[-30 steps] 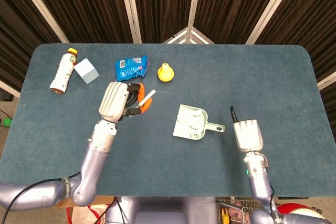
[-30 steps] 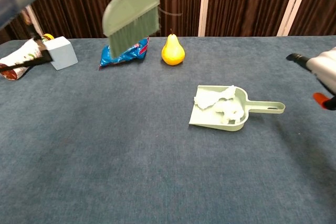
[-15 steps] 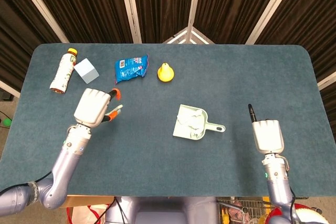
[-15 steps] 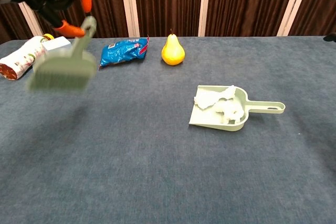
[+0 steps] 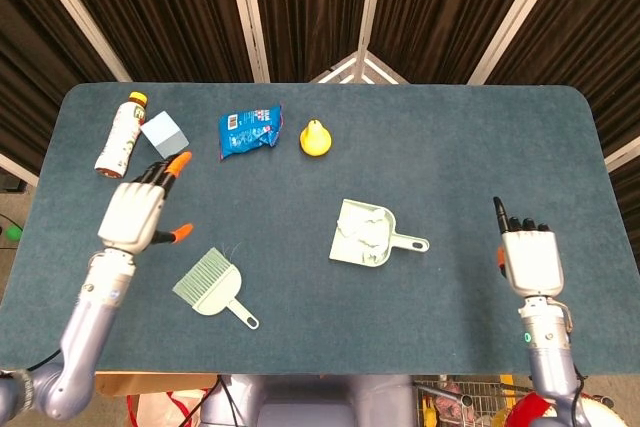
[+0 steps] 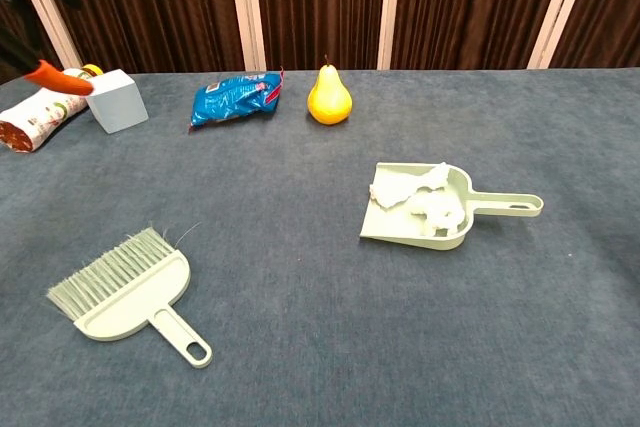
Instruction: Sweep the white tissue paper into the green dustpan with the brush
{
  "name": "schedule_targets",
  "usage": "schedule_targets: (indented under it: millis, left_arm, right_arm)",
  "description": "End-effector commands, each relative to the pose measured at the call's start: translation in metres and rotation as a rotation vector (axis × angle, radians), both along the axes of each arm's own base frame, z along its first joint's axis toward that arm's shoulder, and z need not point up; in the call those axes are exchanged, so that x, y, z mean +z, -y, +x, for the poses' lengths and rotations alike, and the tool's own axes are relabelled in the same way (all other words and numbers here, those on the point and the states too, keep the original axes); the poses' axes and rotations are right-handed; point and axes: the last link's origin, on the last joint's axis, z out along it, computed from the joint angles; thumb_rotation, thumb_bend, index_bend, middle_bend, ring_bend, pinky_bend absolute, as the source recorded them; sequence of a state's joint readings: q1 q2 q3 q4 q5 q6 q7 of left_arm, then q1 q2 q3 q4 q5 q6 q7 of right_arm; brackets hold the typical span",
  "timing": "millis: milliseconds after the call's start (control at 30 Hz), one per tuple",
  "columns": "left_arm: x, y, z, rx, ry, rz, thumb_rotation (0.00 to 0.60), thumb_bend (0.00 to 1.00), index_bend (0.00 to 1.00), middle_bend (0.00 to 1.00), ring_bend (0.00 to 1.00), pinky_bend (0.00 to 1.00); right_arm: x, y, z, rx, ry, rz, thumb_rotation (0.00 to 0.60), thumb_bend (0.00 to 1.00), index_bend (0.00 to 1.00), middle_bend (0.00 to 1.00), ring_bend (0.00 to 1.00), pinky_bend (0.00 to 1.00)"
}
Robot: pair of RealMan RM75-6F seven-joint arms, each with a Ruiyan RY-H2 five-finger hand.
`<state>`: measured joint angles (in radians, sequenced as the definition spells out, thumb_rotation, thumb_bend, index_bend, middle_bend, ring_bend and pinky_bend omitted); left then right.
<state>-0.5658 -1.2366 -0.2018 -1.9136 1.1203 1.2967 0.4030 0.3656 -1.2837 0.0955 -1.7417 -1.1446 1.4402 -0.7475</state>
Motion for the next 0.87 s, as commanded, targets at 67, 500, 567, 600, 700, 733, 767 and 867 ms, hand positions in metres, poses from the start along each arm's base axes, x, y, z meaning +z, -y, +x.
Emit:
schedule_targets:
  millis: [67,500,567,600,700,733,767,867]
  left_arm:
    - [0.020,0.032,-0.030,0.020,0.005,-0.008,0.600,0.00,0.04,0.00,0.08,0.31]
    - [0.047,0.120,-0.112,0.065,-0.002,0.034,0.600,0.00,0.00,0.00,0.00,0.03]
    - [0.048,0.130,-0.122,0.062,-0.031,0.050,0.600,0.00,0.00,0.00,0.00,0.01]
    - [0.049,0.133,-0.126,0.057,-0.052,0.060,0.600,0.00,0.00,0.00,0.00,0.01]
    - [0.051,0.141,-0.139,0.049,-0.116,0.094,0.600,0.00,0.00,0.00,0.00,0.00]
    - [0.052,0.143,-0.143,0.050,-0.139,0.099,0.600,0.00,0.00,0.00,0.00,0.00]
    - [0.052,0.144,-0.146,0.055,-0.149,0.104,0.600,0.00,0.00,0.00,0.00,0.00]
    - [0.053,0.144,-0.150,0.074,-0.140,0.112,0.600,0.00,0.00,0.00,0.00,0.00]
  right_arm:
    - [0.021,-0.015,-0.017,0.021,0.048,-0.008,0.600,0.46,0.00,0.08,0.02,0.13]
    - [0.059,-0.082,-0.039,0.110,0.159,-0.030,0.600,0.30,0.00,0.00,0.00,0.00]
    - [0.064,-0.093,-0.043,0.129,0.147,-0.032,0.600,0.30,0.00,0.00,0.00,0.00]
    - [0.065,-0.097,-0.045,0.135,0.140,-0.032,0.600,0.30,0.00,0.00,0.00,0.00]
    - [0.068,-0.106,-0.052,0.138,0.131,-0.039,0.600,0.30,0.00,0.00,0.00,0.00]
    - [0.070,-0.108,-0.054,0.137,0.134,-0.043,0.600,0.30,0.00,0.00,0.00,0.00]
    - [0.070,-0.108,-0.055,0.135,0.137,-0.045,0.600,0.30,0.00,0.00,0.00,0.00]
    - [0.069,-0.106,-0.055,0.150,0.124,-0.039,0.600,0.30,0.00,0.00,0.00,0.00]
